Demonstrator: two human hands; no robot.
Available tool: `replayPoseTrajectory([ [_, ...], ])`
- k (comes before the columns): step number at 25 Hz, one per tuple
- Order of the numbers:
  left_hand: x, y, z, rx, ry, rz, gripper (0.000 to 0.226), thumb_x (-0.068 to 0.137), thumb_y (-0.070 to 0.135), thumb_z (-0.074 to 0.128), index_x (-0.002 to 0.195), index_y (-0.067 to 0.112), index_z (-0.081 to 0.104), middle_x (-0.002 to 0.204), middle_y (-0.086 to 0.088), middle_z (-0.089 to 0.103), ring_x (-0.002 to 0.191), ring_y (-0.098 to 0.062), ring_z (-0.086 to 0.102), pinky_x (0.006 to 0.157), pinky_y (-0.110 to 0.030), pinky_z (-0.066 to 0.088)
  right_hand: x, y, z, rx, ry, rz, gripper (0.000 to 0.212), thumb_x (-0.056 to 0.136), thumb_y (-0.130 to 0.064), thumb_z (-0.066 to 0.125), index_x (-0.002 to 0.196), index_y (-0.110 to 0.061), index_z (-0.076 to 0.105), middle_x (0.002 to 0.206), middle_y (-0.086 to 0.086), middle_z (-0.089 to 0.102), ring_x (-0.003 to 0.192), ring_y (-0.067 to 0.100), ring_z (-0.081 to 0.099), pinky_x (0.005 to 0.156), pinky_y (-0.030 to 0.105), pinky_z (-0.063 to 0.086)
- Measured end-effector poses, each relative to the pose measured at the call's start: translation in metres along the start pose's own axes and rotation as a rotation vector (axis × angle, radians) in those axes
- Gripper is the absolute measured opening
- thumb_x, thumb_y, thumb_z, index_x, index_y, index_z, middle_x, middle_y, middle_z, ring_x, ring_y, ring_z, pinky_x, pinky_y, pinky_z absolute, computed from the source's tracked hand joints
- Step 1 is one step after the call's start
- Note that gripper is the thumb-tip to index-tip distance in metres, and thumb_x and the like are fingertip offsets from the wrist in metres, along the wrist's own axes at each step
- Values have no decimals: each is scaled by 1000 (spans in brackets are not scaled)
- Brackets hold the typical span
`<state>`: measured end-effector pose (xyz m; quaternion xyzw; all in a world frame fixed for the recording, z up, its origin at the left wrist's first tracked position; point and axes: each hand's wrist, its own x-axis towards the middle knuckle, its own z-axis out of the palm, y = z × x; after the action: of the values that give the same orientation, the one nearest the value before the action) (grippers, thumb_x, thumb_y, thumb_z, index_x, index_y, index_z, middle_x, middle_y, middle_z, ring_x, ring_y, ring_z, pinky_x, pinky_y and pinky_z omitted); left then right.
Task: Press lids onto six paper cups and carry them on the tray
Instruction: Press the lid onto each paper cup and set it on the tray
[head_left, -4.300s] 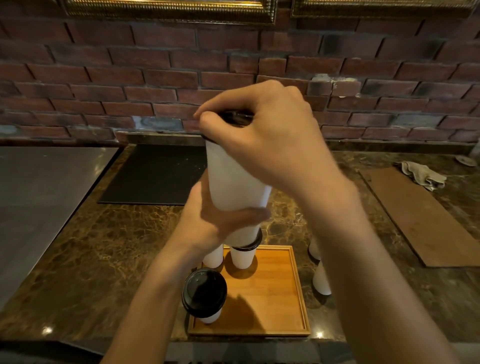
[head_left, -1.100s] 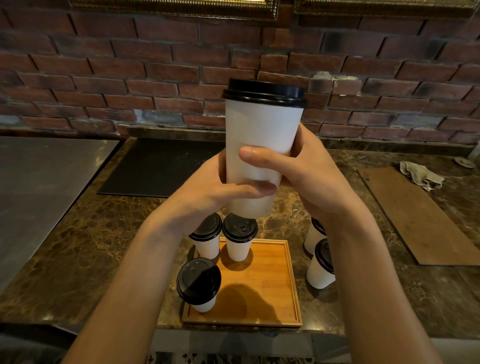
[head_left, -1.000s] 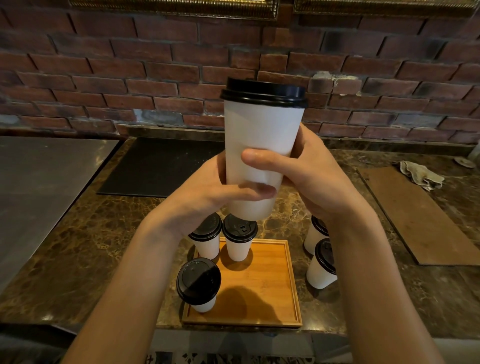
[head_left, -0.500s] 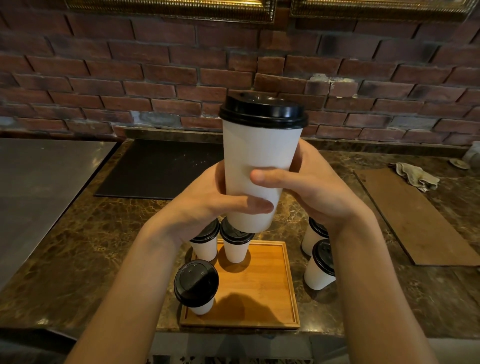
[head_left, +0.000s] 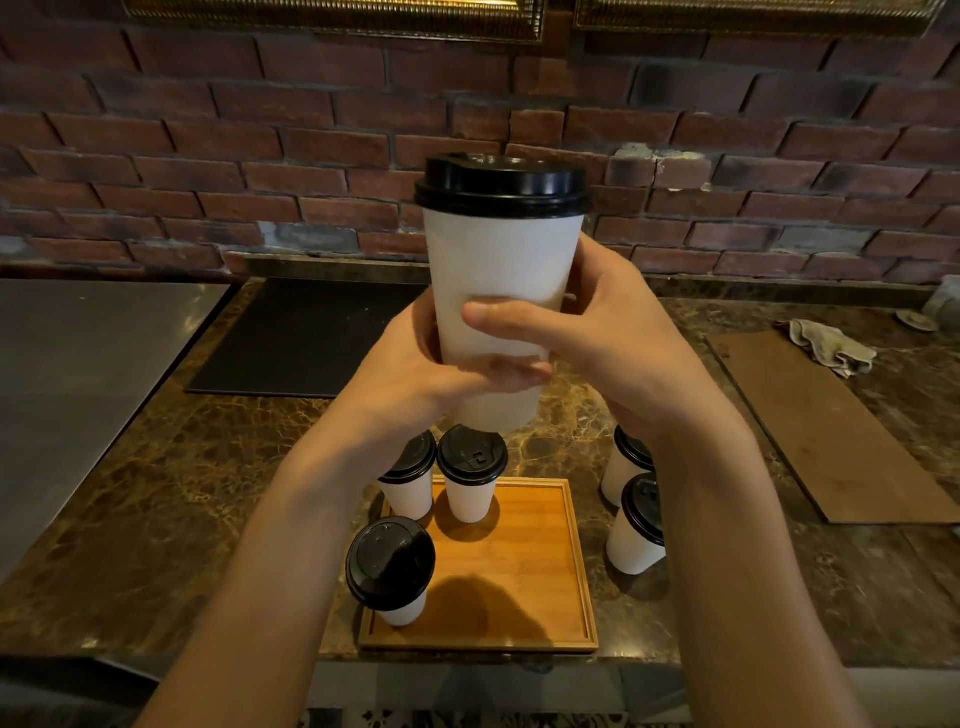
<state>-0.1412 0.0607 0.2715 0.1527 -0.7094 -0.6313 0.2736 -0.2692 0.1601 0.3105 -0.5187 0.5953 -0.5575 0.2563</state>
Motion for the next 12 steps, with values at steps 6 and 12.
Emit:
replayPoseTrajectory([
  [6, 0, -3, 6, 70, 150, 22, 79, 61, 22, 82, 131, 19, 47, 116, 4, 64, 106, -6, 62, 82, -27, 56, -2, -2, 11, -79, 151, 3, 74, 68, -38, 86, 131, -24, 49, 117, -10, 60, 107, 5, 59, 86, 34, 58],
  [12, 3, -3, 19, 256, 270, 65, 74, 61, 31, 72, 129, 12, 50, 106, 11, 62, 96, 8, 60, 70, -2, 48, -2, 5, 33, -248, 373, 4, 91, 63, -53, 84, 137, -25, 39, 107, -21, 48, 106, 3, 52, 84, 26, 53],
])
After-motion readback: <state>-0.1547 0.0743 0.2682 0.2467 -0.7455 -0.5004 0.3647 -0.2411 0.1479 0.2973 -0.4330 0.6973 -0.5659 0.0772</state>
